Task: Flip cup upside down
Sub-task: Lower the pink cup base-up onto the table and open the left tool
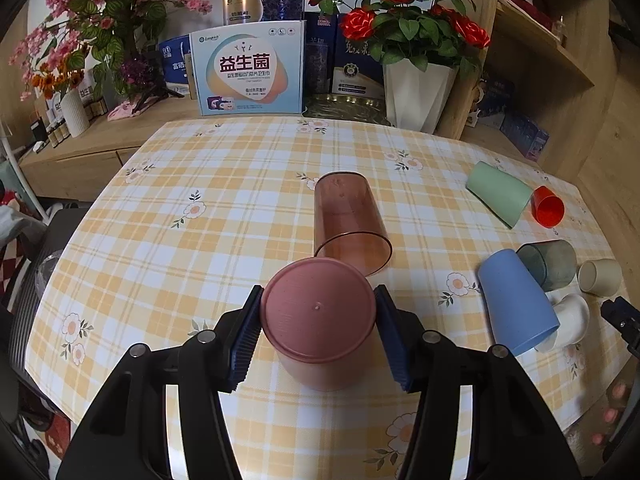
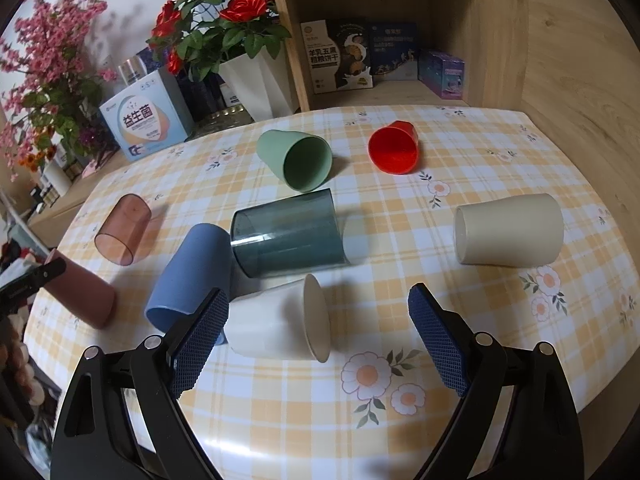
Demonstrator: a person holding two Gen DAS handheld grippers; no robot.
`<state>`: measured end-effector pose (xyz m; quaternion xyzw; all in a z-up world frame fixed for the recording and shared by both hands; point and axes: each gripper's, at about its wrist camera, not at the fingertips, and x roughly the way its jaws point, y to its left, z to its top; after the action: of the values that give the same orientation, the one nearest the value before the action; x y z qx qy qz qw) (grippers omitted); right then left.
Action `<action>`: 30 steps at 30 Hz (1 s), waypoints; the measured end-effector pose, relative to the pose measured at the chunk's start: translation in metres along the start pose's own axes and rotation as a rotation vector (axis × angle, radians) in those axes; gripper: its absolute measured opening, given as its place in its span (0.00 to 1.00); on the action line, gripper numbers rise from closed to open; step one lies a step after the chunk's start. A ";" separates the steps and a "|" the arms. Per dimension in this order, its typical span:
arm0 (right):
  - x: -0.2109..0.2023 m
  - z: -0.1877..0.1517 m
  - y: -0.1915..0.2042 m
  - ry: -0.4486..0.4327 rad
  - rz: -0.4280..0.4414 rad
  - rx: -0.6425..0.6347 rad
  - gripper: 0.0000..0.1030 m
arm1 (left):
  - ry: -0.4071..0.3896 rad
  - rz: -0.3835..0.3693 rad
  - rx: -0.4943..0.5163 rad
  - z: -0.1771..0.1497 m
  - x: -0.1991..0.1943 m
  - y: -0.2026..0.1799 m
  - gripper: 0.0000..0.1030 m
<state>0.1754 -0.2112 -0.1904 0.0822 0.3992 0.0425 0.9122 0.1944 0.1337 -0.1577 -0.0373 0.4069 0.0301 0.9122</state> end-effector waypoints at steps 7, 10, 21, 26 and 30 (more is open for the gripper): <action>0.001 0.000 -0.001 0.006 0.000 -0.003 0.86 | -0.009 0.031 0.063 -0.003 0.001 -0.013 0.52; 0.001 0.000 -0.001 0.006 -0.004 -0.003 0.86 | -0.012 0.041 0.072 -0.004 0.002 -0.016 0.52; -0.003 0.001 0.000 -0.001 -0.023 -0.009 0.86 | 0.000 0.065 0.098 -0.004 0.001 -0.023 0.55; -0.013 0.009 0.002 -0.021 -0.039 -0.010 0.86 | -0.034 0.073 0.114 0.005 -0.018 -0.027 0.76; -0.034 0.022 0.007 -0.063 -0.085 -0.008 0.86 | -0.102 0.065 0.119 0.018 -0.048 -0.031 0.87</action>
<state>0.1689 -0.2120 -0.1498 0.0626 0.3730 0.0026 0.9257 0.1783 0.1035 -0.1090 0.0317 0.3620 0.0372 0.9309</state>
